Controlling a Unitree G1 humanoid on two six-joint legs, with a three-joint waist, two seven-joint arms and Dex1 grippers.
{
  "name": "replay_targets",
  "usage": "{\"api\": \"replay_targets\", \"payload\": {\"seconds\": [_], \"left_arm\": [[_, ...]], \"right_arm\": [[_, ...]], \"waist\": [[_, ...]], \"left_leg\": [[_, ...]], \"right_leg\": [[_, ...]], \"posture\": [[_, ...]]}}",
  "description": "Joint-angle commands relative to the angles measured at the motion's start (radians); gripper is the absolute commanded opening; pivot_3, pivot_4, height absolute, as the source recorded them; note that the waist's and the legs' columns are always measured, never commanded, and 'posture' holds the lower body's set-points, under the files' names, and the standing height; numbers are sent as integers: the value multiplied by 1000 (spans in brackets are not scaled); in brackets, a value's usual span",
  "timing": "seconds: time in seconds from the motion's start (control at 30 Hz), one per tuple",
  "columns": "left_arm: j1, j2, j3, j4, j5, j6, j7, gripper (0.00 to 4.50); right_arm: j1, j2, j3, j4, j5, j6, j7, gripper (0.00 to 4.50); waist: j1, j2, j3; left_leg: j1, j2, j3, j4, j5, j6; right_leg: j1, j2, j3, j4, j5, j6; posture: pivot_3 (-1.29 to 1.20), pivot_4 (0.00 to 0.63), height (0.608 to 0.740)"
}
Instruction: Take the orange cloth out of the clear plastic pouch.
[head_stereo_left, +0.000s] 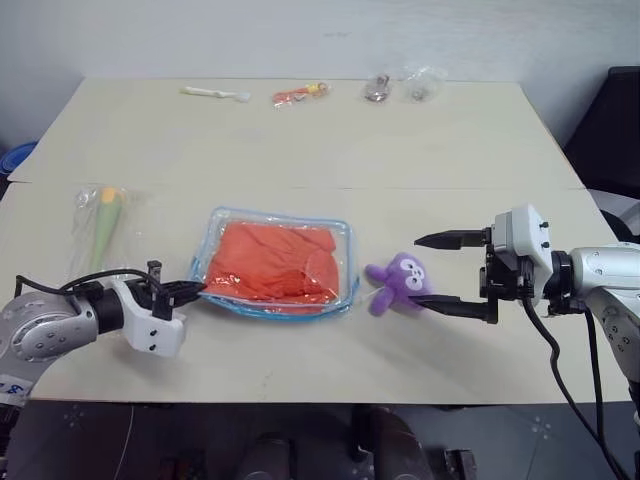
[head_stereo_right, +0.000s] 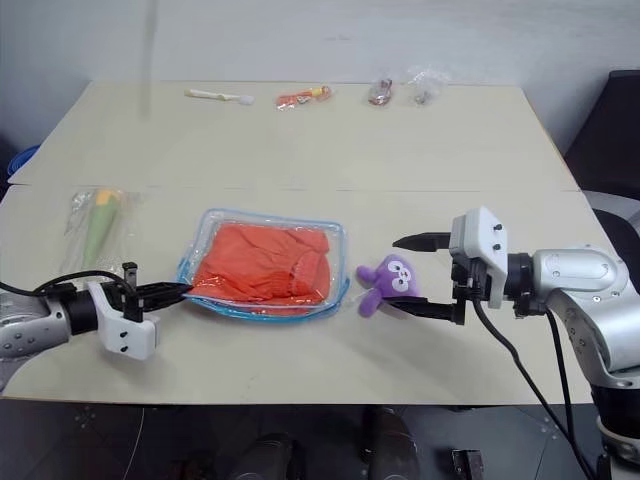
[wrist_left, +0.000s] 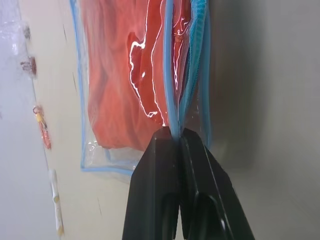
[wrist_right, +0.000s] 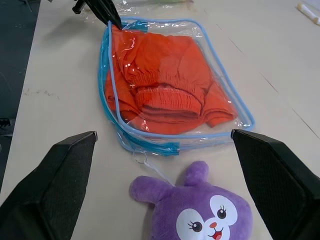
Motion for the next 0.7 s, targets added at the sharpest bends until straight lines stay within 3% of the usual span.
{"api": "replay_targets", "payload": {"seconds": [0.03,0.13,0.33,0.43,0.47,0.57,0.7], "left_arm": [[-4,5,-3,0,-51,12,0,20],[9,10,1,-15,-132,53,-36,634],[111,65,73,-127,-243,193,-135,2579],[188,88,134,-266,-407,447,-232,3553],[218,113,178,-345,-520,603,-282,3824],[245,195,295,-508,-825,1014,-389,3824],[109,303,397,-554,-1309,1442,-402,3824]], "right_arm": [[-4,-4,-11,-34,12,-7,-2,4500],[-12,-2,-6,-35,14,-1,-6,4500],[-2,-6,-5,-25,4,-5,-4,4500],[13,-11,-13,-23,1,-5,-5,4500],[26,-13,-10,-21,-18,-15,-11,4500],[60,-9,16,-15,-93,-60,-38,4500],[83,39,85,26,-239,-153,-126,4500]], "waist": [[-1,0,0],[-2,0,0],[-9,0,0],[-12,0,0],[-12,0,0],[-12,0,0],[-14,0,0]], "left_leg": [[0,0,0,0,0,0],[0,0,0,0,0,0],[0,1,0,0,0,0],[0,1,0,0,0,0],[0,1,0,0,0,0],[0,1,-1,0,0,0],[0,1,-1,1,0,-1]], "right_leg": [[0,0,0,0,0,0],[0,0,0,0,0,0],[0,0,0,0,0,0],[0,0,0,0,0,0],[0,0,0,0,0,0],[0,1,0,0,-1,-1],[2,0,1,0,-1,-1]], "posture": [[0,150,740],[0,150,740],[0,150,740],[0,150,740],[0,150,740],[0,150,740],[0,150,740]]}}
